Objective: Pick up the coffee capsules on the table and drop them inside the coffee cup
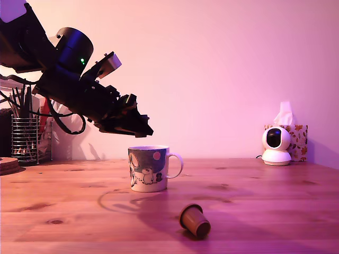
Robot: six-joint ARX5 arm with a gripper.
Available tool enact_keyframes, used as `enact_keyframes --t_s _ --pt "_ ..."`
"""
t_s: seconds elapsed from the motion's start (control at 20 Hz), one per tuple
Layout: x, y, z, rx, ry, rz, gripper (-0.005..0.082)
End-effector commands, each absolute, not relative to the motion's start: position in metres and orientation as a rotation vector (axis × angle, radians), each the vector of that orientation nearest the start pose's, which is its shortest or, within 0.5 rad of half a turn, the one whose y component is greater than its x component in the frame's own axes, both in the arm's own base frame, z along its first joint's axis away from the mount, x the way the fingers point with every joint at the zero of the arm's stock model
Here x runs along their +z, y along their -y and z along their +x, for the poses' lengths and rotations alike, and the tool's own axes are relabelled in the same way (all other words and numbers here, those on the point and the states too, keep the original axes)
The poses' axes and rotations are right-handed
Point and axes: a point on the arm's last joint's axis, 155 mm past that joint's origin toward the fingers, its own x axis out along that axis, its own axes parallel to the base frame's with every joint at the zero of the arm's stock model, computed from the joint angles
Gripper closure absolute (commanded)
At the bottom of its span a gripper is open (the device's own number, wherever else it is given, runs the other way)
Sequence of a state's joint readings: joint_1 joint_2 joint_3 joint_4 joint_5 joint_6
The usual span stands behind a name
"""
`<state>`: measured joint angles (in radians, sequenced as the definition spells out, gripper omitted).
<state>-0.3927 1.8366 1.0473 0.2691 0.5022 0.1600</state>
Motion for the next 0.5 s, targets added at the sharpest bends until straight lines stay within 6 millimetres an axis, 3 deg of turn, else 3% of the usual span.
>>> enact_keyframes --t_s 0.0,0.3,0.45 --pt "0.1114 0.2766 0.4364 -0.915 -0.458 0.113 0.0573" --pt "0.1072 0.2768 0.4374 -0.913 -0.462 0.114 0.0572" --pt "0.1065 0.2744 0.4432 -0.876 -0.453 0.128 0.0521"
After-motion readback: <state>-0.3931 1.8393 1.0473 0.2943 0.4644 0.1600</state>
